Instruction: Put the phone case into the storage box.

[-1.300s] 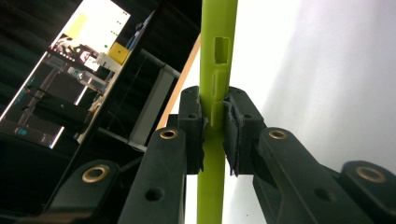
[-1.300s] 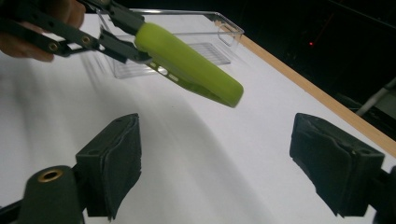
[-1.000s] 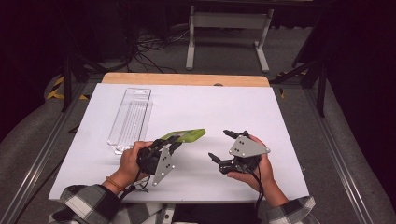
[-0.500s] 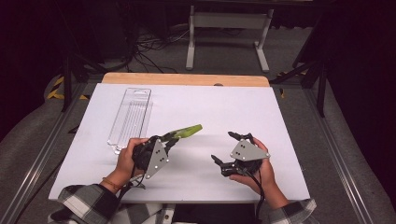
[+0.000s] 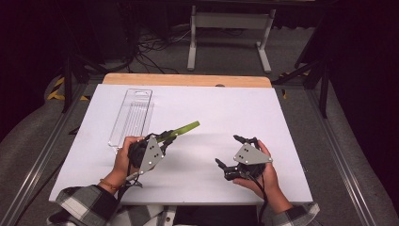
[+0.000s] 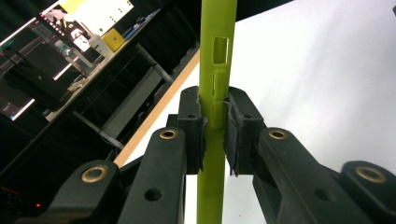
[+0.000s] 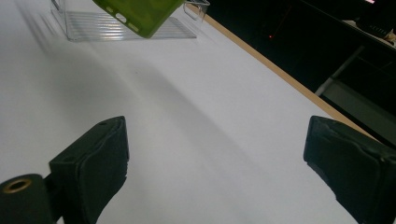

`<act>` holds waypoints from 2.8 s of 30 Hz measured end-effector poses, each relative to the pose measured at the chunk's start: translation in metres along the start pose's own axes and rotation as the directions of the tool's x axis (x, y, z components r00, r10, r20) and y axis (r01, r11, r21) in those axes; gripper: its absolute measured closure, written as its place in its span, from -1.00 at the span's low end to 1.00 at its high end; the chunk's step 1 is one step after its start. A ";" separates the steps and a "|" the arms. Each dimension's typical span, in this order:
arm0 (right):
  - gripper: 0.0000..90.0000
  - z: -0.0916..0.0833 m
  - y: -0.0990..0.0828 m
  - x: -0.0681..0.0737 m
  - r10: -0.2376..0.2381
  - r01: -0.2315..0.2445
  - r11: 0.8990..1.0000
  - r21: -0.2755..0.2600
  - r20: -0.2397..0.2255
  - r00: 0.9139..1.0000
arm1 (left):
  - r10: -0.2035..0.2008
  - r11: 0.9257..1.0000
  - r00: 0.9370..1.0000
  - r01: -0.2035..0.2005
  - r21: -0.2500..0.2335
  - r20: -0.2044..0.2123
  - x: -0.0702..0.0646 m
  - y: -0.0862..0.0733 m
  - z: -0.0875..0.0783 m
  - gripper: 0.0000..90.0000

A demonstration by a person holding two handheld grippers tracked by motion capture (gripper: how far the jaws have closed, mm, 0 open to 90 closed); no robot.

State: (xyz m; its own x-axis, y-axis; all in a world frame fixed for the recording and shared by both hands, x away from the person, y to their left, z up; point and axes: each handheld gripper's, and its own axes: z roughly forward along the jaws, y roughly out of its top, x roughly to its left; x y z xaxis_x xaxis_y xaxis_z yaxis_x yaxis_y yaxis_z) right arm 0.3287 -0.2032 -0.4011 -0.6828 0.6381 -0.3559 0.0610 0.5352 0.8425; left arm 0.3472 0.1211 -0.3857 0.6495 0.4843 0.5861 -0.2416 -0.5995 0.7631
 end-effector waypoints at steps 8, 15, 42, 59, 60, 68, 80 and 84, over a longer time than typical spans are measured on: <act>-0.83 -0.001 -0.005 0.000 0.005 -0.005 1.000 0.008 0.006 1.000 | -0.031 0.999 1.000 0.031 -0.009 -0.002 0.007 -0.002 -0.003 0.74; -0.82 -0.001 -0.009 -0.001 0.007 -0.007 1.000 0.007 0.013 1.000 | -0.060 0.998 0.998 0.060 -0.020 -0.009 0.014 -0.004 -0.007 0.74; -0.82 0.010 -0.021 -0.001 0.003 -0.003 1.000 0.031 0.006 1.000 | -0.210 0.974 0.977 0.208 -0.085 -0.022 0.043 -0.012 -0.024 0.74; -0.81 0.013 -0.022 0.001 -0.006 0.006 0.999 0.032 0.011 1.000 | -0.288 0.952 0.957 0.282 -0.120 -0.035 0.061 -0.021 -0.035 0.74; -0.81 0.013 -0.022 0.001 -0.009 0.009 0.999 0.037 0.008 1.000 | -0.292 0.951 0.956 0.286 -0.121 -0.036 0.062 -0.022 -0.036 0.74; -0.81 0.014 -0.022 0.001 -0.011 0.011 0.999 0.034 0.002 1.000 | -0.318 0.942 0.947 0.311 -0.129 -0.044 0.069 -0.028 -0.040 0.74; -0.82 0.013 -0.022 0.001 -0.015 0.015 1.000 0.024 0.005 1.000 | -0.356 0.926 0.933 0.345 -0.152 -0.050 0.080 -0.035 -0.049 0.74; -0.81 0.012 -0.022 0.001 -0.019 0.019 1.000 0.021 0.005 1.000 | -0.362 0.923 0.931 0.350 -0.157 -0.054 0.083 -0.037 -0.051 0.74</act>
State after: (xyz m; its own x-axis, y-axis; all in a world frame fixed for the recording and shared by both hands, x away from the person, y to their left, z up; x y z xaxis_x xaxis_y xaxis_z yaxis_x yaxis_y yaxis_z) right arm 0.3355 -0.2073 -0.4250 -0.6799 0.6306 -0.3742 0.0633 0.5588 0.8269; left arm 0.3727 0.2160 -0.3512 0.6530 0.7022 0.2837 -0.1090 -0.2836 0.9527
